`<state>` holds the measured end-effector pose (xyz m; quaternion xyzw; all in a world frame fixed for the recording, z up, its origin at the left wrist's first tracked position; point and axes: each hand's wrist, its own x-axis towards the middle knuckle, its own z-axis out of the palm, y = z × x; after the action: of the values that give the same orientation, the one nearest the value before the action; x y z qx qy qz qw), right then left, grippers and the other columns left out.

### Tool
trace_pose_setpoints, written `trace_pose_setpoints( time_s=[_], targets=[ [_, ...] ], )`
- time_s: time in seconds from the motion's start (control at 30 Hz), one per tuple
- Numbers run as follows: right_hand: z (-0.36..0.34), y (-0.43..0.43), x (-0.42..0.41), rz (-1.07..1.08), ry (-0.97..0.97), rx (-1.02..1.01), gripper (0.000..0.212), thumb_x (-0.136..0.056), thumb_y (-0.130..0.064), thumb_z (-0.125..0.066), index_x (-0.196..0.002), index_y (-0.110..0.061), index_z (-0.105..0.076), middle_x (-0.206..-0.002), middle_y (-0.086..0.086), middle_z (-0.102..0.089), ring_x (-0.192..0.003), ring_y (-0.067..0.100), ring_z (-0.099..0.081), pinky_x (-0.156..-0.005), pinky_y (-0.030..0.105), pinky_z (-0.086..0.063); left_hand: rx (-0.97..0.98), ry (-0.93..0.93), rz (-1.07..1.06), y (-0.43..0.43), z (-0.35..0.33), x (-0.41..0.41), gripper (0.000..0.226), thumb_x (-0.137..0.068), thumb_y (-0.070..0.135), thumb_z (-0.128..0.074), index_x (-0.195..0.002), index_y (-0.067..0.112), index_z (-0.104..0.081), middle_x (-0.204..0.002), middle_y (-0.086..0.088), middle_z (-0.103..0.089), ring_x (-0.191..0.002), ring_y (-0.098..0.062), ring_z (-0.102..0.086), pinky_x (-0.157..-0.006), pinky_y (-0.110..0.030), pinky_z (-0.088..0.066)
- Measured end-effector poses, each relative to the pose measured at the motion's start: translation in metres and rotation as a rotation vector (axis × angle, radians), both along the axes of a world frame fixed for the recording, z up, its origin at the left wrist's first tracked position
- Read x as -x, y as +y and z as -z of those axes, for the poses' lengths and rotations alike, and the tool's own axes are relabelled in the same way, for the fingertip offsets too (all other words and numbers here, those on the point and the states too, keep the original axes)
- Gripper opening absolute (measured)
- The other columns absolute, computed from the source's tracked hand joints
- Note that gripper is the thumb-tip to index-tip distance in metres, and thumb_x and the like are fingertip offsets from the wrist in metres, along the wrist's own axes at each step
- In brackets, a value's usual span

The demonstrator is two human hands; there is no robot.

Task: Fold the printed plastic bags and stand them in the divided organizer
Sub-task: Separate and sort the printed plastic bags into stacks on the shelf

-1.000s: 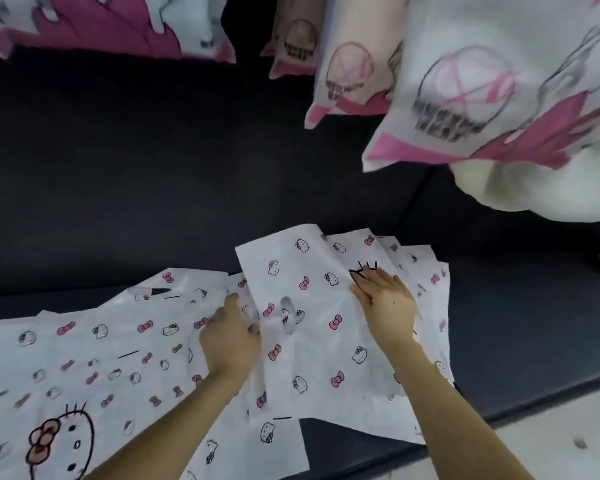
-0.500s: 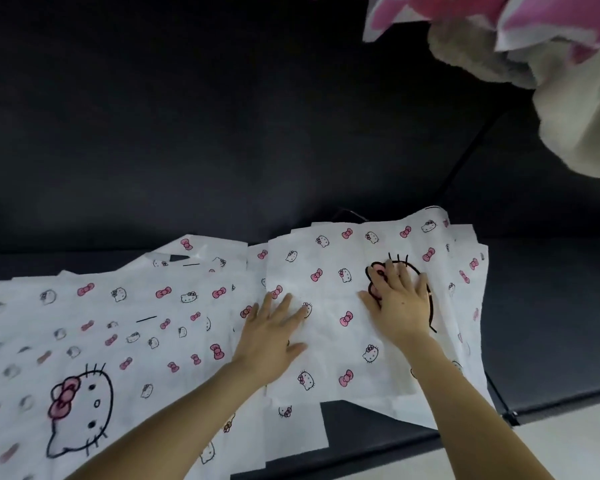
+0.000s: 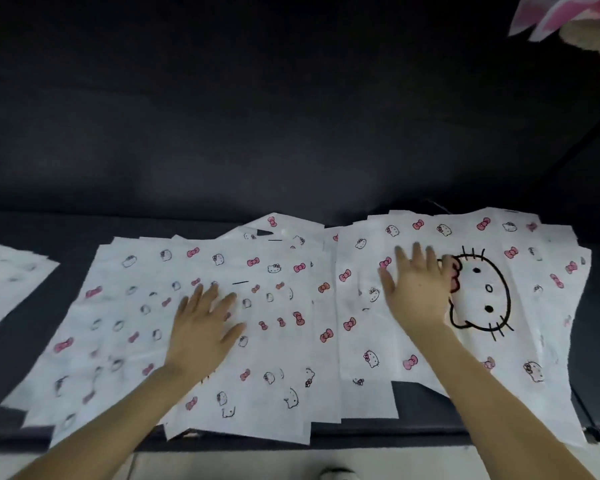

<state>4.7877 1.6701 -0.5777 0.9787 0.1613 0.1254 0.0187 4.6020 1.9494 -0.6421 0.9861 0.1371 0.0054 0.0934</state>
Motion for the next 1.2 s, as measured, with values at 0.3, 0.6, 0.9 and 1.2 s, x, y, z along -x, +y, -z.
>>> trace_pose_setpoints(
  time_s=[0.3,0.6,0.9,1.2],
  targets=[
    [0.067,0.138,0.123,-0.499,0.327,0.108,0.048,-0.067,-0.06,-0.07,-0.094,-0.021,-0.076,-0.106,0.004,-0.072,-0.1,0.026,-0.069,-0.085,0.052,-0.052,-0.033,0.142,-0.27,0.079,0.018,0.075,0.074,-0.085,0.061,-0.047,-0.125,0.001,-0.058,-0.132,-0.023,-0.055,-0.121,-0.05,-0.049,-0.096,-0.058,-0.043],
    [0.059,0.15,0.142,-0.544,0.237,-0.32,0.007,-0.067,-0.026,-0.083,-0.072,-0.024,-0.076,-0.091,-0.007,-0.075,-0.079,0.016,-0.072,-0.067,0.027,-0.056,0.066,-0.193,-0.194,0.081,0.014,0.084,0.013,-0.064,0.026,-0.068,-0.069,0.018,-0.076,-0.085,0.0,-0.074,-0.06,-0.031,-0.063,-0.059,-0.036,-0.054],
    [0.0,0.209,0.142,-0.464,0.496,-0.593,0.026,-0.096,-0.021,-0.055,-0.117,-0.016,-0.069,-0.098,-0.003,-0.073,-0.082,0.007,-0.064,-0.07,0.011,-0.041,0.147,-0.343,-0.111,0.16,-0.07,0.093,0.017,-0.073,0.03,-0.066,-0.066,0.015,-0.073,-0.065,0.004,-0.067,-0.06,-0.021,-0.062,-0.062,-0.024,-0.048],
    [-0.006,0.366,0.195,-0.511,0.892,-0.804,0.025,-0.089,-0.003,-0.059,-0.11,-0.01,-0.071,-0.111,-0.001,-0.069,-0.102,0.011,-0.061,-0.09,0.017,-0.044,-0.036,-0.333,-0.397,0.277,-0.079,0.186,0.037,-0.081,0.035,-0.05,-0.059,0.012,-0.069,-0.062,-0.001,-0.065,-0.057,-0.026,-0.061,-0.058,-0.033,-0.051]
  ],
)
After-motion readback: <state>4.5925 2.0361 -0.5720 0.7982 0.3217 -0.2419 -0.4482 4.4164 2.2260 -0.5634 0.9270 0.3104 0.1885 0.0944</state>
